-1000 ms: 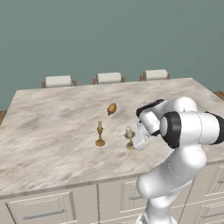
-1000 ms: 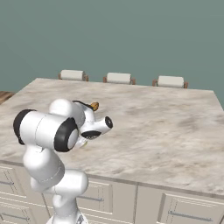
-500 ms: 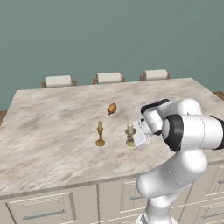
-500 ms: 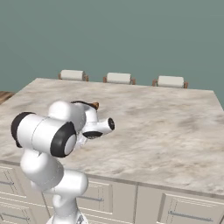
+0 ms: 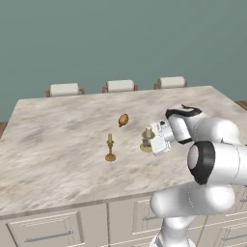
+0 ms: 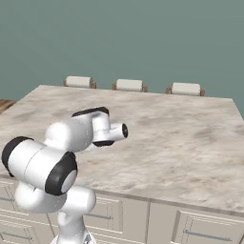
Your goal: Pick the candle and candle from the dining table and place them in the open cabinet. Close the cabinet after placing the objects.
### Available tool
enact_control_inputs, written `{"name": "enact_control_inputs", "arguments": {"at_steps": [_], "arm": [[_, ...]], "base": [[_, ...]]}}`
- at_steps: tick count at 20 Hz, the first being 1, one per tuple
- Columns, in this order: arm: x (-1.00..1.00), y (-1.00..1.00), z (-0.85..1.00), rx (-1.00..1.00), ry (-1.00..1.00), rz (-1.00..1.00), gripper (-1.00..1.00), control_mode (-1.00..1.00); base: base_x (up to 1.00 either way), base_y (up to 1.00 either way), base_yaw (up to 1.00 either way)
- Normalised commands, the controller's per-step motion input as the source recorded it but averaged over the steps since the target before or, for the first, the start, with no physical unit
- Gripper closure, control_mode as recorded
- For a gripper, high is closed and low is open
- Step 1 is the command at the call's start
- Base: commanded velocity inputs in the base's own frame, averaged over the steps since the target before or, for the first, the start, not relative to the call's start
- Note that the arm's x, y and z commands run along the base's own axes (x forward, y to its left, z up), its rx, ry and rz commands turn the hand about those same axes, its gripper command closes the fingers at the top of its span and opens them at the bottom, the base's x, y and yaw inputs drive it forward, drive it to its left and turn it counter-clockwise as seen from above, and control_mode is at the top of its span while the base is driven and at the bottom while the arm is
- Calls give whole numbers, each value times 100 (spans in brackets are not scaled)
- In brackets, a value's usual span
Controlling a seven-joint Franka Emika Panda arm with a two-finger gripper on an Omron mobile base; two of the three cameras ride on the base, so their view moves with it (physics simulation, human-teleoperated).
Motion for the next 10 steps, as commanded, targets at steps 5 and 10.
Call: {"name": "enact_control_inputs", "arguments": {"at_steps": [5, 10], "arm": [[-14, 4, 60, 8, 0, 2, 100, -100], [-19, 5, 53, 5, -1, 3, 100, -100]], "base": [[0, 0, 0], [0, 0, 0]]}}
